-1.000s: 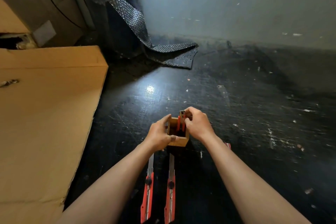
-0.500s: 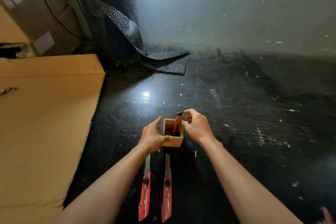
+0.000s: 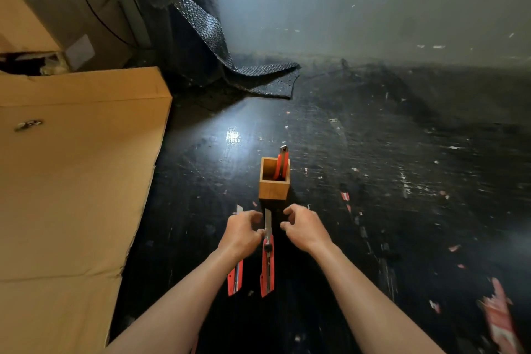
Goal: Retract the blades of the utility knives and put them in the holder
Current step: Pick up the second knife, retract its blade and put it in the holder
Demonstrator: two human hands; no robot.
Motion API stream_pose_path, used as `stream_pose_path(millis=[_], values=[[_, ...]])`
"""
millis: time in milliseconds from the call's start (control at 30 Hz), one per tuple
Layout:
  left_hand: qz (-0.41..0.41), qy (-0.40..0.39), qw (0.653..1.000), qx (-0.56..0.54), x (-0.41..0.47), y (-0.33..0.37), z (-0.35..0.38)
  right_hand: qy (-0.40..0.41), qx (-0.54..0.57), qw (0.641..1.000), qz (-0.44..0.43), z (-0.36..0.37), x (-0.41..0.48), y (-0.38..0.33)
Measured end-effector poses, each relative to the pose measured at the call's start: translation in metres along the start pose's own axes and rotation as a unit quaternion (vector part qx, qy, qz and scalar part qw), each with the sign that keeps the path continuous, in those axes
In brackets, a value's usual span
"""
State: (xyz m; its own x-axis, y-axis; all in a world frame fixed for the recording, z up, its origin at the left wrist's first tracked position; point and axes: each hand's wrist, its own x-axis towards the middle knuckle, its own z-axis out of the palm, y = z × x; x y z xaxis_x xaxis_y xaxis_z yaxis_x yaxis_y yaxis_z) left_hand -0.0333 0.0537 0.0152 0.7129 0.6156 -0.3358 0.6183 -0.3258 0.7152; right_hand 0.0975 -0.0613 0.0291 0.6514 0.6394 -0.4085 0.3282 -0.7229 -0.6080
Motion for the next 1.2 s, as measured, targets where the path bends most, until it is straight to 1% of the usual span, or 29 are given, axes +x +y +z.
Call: stream_pose_path(millis=[167,233,300,400,567,667,767,900,1067,1200], values=[[-0.045,-0.045,0.998,0.021,-0.021,-0.016,0.027,-0.067,-0.026,0.997,0.035,0.034,-0.024,0.022],[-0.059,-0.053,0.997,0.027,-0.028,-0.020,0.036,-0.092,-0.020,0.995,0.042,0.046,-0.032,0.029],[-0.073,-0.051,0.996,0.004,-0.034,-0.021,0.043,-0.107,0.009,0.993,0.051,0.055,-0.039,0.034],[-0.103,-0.032,0.993,-0.037,-0.041,-0.023,0.049,-0.102,0.056,0.992,0.052,0.059,-0.047,0.039],[-0.119,-0.025,0.986,-0.117,-0.046,-0.020,0.050,-0.082,0.139,0.986,0.048,0.050,-0.054,0.043],[-0.097,-0.003,0.983,-0.154,-0.044,-0.012,0.040,-0.057,0.180,0.982,0.027,0.040,-0.052,0.037],[-0.061,0.017,0.979,-0.194,-0.040,0.001,0.023,-0.017,0.209,0.978,-0.017,0.024,-0.051,0.025],[-0.016,0.002,0.959,-0.283,-0.034,0.024,-0.009,0.013,0.255,0.964,-0.076,-0.004,-0.048,0.001],[0.044,-0.020,0.944,-0.327,-0.019,0.058,-0.055,0.029,0.303,0.941,-0.148,-0.049,-0.043,-0.042],[0.091,-0.022,0.932,-0.350,-0.014,0.093,-0.089,0.055,0.300,0.933,-0.190,-0.082,-0.040,-0.074]])
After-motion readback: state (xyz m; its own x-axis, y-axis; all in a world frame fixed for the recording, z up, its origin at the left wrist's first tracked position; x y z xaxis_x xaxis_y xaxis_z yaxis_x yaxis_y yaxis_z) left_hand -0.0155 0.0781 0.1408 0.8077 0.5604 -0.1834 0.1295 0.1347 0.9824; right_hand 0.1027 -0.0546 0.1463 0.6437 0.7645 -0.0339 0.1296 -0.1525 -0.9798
